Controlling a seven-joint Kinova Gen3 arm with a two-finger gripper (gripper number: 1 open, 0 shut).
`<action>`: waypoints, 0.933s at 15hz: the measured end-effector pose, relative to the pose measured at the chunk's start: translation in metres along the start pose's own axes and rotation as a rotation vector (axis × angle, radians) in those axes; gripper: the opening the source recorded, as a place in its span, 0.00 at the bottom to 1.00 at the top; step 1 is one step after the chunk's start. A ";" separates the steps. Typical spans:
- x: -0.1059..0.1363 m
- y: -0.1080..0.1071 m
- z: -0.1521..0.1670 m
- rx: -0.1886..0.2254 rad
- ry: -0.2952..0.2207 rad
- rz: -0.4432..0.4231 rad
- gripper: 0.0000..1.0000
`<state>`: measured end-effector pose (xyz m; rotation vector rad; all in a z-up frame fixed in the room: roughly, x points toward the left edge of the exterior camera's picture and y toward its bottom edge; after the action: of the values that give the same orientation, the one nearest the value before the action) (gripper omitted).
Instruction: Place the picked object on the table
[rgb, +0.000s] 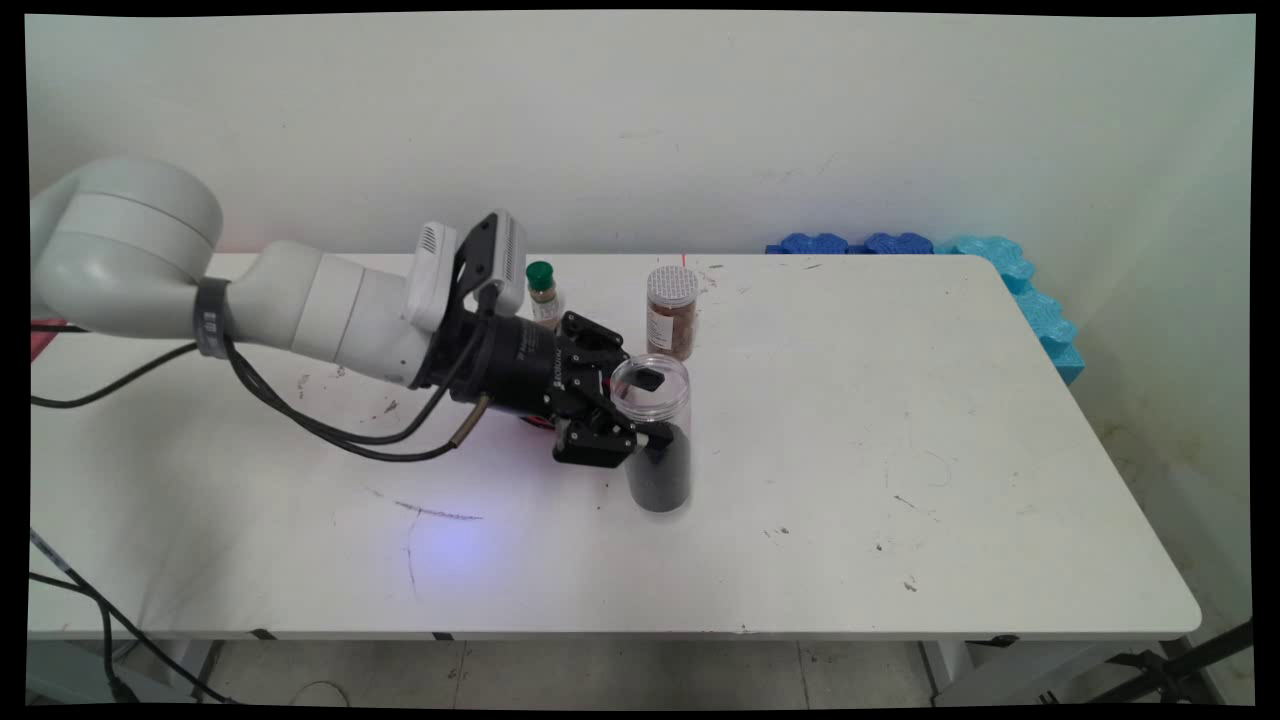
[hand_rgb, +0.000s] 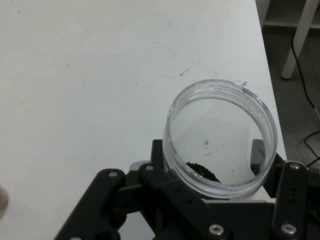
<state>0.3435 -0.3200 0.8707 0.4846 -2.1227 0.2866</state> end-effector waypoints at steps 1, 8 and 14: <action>-0.002 0.000 0.002 0.000 -0.003 -0.001 0.00; -0.014 0.001 0.015 0.002 -0.017 -0.008 0.00; -0.021 0.000 0.021 0.001 -0.029 -0.012 0.00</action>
<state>0.3384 -0.3229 0.8411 0.5053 -2.1472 0.2757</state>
